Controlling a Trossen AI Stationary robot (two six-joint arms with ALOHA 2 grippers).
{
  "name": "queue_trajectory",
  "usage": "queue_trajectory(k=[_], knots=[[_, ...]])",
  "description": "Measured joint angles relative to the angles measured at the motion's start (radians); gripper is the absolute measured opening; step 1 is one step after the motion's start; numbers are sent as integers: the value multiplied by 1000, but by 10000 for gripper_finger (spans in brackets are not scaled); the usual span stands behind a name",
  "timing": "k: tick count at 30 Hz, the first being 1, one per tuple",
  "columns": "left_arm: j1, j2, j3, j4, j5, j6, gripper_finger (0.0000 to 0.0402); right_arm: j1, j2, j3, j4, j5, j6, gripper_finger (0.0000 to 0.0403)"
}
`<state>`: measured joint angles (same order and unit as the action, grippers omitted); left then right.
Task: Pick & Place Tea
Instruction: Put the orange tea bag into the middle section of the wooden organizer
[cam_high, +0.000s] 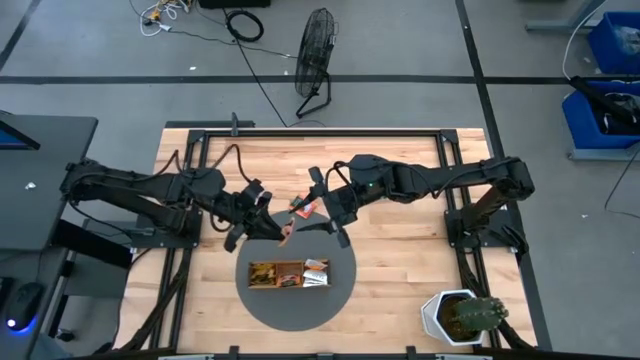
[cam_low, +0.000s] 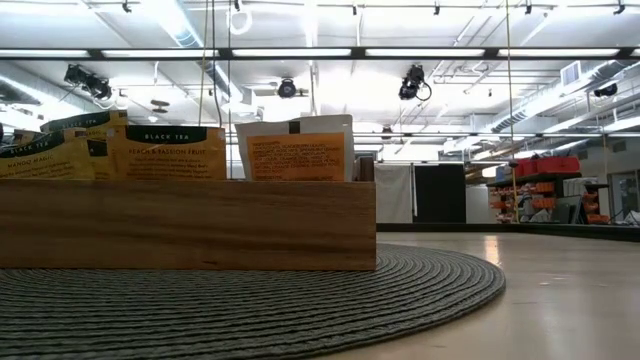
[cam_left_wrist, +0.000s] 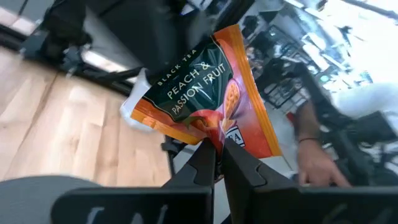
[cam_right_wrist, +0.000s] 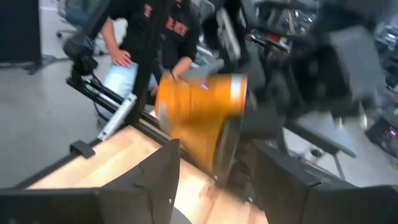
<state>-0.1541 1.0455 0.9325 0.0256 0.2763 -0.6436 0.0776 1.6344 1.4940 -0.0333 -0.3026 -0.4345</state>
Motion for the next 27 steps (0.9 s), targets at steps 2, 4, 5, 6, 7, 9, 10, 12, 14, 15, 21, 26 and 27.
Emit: queue_trajectory(k=[2,4,5,6,7,9,10,12,14,15,21,26,27], knots=[[0,6,-3,-13,-10,0,17,0,0,0,6,-21,1,197],[0,13,-1,8,-11,0,16,0,0,0,-1,-33,14,191],[0,16,0,17,-11,0,16,1,0,0,-5,-33,24,187],[0,18,0,17,-12,0,16,1,0,0,-8,-39,33,182],[0,20,-2,18,-12,0,16,0,0,0,-9,-50,34,176],[0,30,-1,38,-12,0,17,1,-1,0,-9,-64,36,163],[1,33,-1,37,-13,0,17,1,-1,0,-9,-66,37,156],[1,36,-2,28,-11,0,17,2,-1,0,-11,-74,45,140],[0,45,-2,36,-11,1,16,2,-1,0,-12,-81,60,119],[0,48,-2,34,-10,2,16,2,-2,0,-13,-82,60,107],[0,49,-2,32,-9,28,18,-2,-2,0,-14,-91,70,16],[1,49,-2,34,-11,30,18,-9,-2,0,-18,-144,112,5],[1,49,-2,34,-14,27,19,-10,-2,0,-22,-148,113,3]])
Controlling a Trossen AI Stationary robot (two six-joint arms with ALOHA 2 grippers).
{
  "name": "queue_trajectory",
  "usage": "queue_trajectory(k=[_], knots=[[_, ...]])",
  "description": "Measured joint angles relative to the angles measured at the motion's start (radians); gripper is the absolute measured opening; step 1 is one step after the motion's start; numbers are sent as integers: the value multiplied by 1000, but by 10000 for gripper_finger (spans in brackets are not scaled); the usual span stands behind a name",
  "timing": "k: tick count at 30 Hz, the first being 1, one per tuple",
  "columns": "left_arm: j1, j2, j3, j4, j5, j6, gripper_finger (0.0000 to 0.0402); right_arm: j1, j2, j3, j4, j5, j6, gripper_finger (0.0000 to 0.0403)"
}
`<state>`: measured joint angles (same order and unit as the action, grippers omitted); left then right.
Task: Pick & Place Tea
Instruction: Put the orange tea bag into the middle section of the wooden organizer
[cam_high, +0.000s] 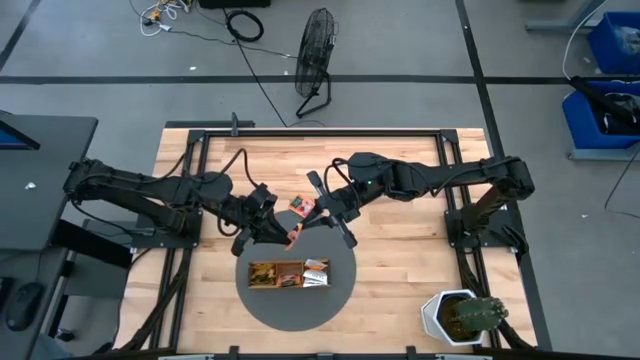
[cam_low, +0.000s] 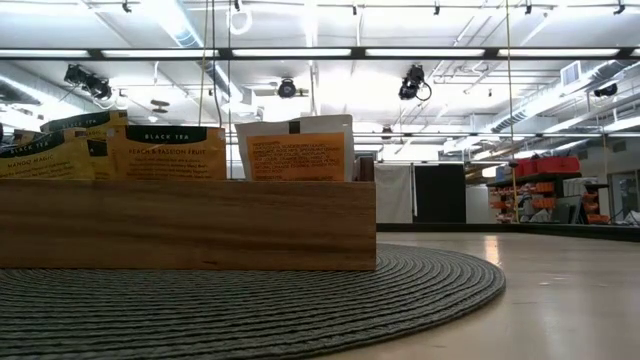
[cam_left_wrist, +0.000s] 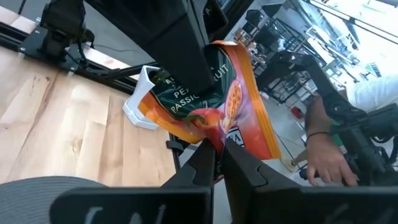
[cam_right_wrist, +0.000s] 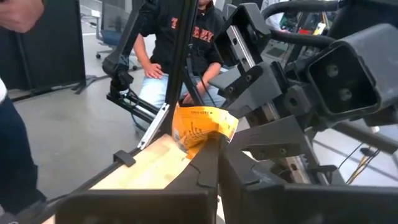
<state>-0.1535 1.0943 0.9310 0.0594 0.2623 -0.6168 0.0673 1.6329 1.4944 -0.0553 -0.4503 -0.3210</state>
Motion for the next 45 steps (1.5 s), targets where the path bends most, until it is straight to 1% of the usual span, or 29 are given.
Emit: queue_trajectory(k=[4,7,12,17,20,30,37,41,45], knots=[[-1,0,0,-6,-36,12,34,-2,0,0,-9,-6,50,2],[-2,0,0,-8,-78,39,49,-2,-1,0,-11,3,52,1],[-1,0,0,-18,-104,52,66,-8,-2,1,-13,13,80,1],[0,-1,0,-29,-128,61,77,-15,-9,1,-31,48,157,1],[1,-1,0,-32,-135,83,82,-16,-19,1,-53,74,150,0],[1,-2,0,-47,-135,87,96,-15,-37,1,-95,89,145,0],[1,-10,0,-87,-135,97,113,-16,-58,1,-207,132,177,0],[14,-44,0,-153,-136,106,125,-19,-72,1,-327,188,282,0],[44,-77,0,-194,-182,127,133,-21,-65,42,-494,253,411,0]])
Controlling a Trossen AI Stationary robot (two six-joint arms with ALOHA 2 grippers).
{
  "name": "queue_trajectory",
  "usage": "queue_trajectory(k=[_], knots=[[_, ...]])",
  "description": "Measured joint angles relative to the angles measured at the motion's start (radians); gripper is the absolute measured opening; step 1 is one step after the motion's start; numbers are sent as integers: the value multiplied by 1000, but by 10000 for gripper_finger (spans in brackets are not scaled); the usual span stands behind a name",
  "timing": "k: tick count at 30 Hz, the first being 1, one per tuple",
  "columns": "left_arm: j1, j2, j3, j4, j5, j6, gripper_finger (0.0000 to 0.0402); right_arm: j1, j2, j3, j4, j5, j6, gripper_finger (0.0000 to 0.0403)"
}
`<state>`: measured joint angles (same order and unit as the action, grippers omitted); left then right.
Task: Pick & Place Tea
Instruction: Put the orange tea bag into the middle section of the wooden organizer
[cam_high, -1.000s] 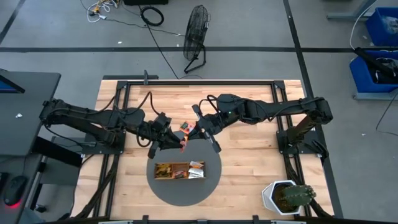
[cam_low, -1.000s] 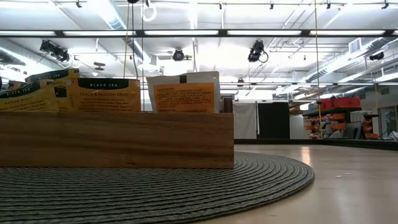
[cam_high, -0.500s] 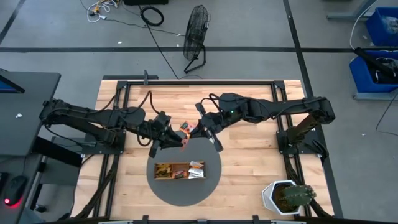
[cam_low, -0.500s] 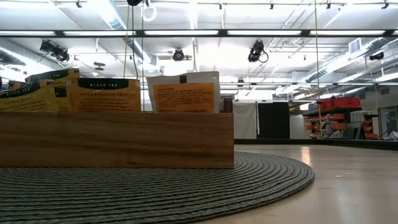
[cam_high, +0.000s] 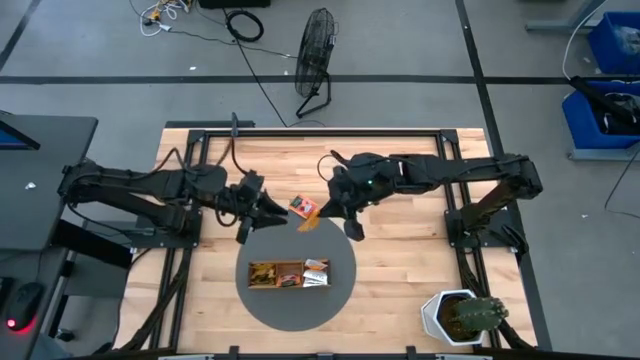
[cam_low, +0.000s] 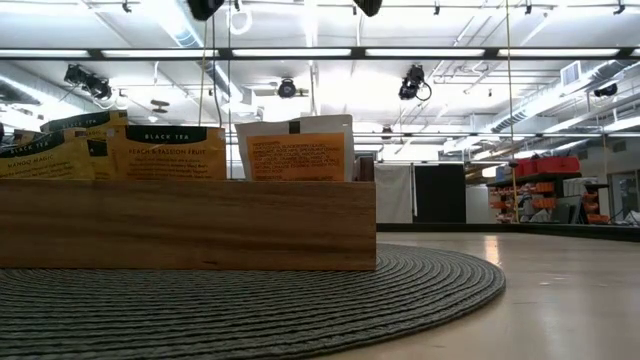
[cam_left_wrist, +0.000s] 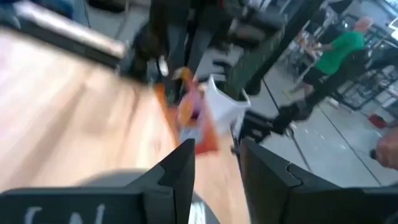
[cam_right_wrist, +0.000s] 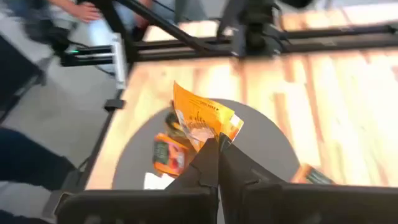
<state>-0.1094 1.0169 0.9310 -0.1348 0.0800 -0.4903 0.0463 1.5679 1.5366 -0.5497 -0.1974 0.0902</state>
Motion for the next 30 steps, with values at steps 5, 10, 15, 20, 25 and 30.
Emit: queue_trajectory(k=[5,10,15,20,25,30], knots=[[11,15,26,-9,-8,155,140,-16,80,146,-205,80,55,0],[35,68,52,-35,-57,212,156,-28,193,333,-414,141,70,0],[67,114,64,-34,-81,209,175,-25,287,446,-503,137,61,0],[74,148,64,-30,-66,207,184,-26,311,485,-500,171,59,0],[74,161,64,-37,-60,206,181,-26,311,487,-485,179,74,0],[90,162,64,-57,-58,199,177,-23,311,487,-463,179,87,0]])
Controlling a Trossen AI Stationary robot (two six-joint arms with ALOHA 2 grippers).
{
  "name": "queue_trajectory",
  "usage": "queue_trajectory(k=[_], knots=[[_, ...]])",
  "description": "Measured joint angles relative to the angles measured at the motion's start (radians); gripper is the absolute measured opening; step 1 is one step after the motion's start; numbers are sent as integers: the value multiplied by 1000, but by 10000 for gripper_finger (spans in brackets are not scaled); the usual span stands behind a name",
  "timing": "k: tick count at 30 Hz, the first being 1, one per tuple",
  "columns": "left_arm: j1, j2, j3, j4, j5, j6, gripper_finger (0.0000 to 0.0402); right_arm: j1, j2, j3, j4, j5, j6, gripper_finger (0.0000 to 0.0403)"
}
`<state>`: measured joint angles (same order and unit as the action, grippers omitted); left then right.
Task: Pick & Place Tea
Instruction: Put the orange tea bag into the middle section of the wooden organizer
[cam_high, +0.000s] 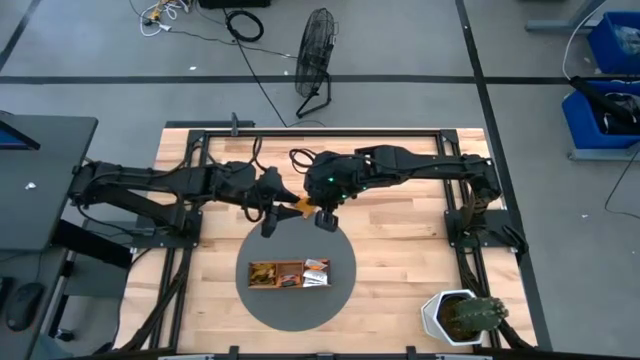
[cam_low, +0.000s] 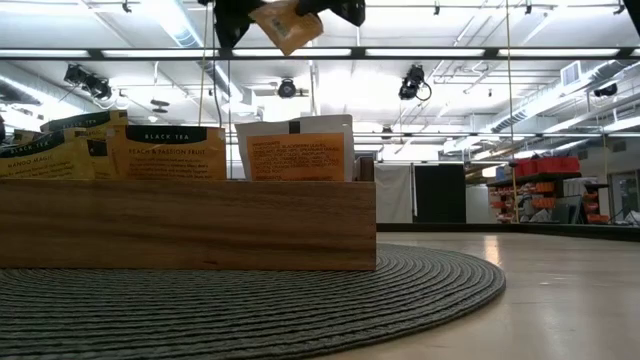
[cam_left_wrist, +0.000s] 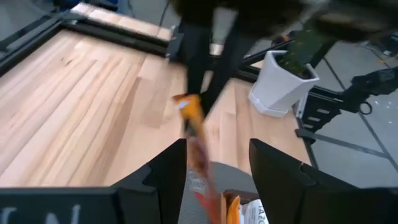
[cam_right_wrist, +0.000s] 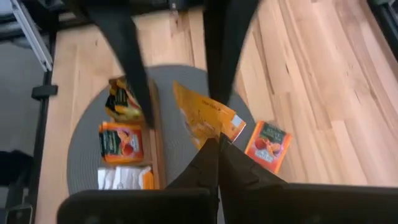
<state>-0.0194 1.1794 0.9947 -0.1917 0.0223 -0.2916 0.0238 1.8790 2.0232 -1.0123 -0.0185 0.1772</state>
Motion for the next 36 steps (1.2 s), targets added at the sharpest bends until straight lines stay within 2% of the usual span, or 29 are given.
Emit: queue_trajectory(k=[10,13,17,23,25,29,36], knots=[[41,0,0,-45,-11,-38,176,4,0,0,4,-19,25,0],[40,0,0,-46,-11,-33,164,4,0,0,4,-21,24,0],[40,0,0,-46,-11,-11,119,3,0,0,6,-21,18,0],[39,0,0,-44,-9,22,18,3,0,0,26,-21,-15,0],[39,0,0,-43,-18,38,9,2,0,0,24,-23,-23,3],[24,-8,-1,-46,-74,62,4,2,-16,0,13,-23,-37,36],[-47,-64,-16,-42,-223,94,2,-11,-74,0,-71,-28,-1,132]])
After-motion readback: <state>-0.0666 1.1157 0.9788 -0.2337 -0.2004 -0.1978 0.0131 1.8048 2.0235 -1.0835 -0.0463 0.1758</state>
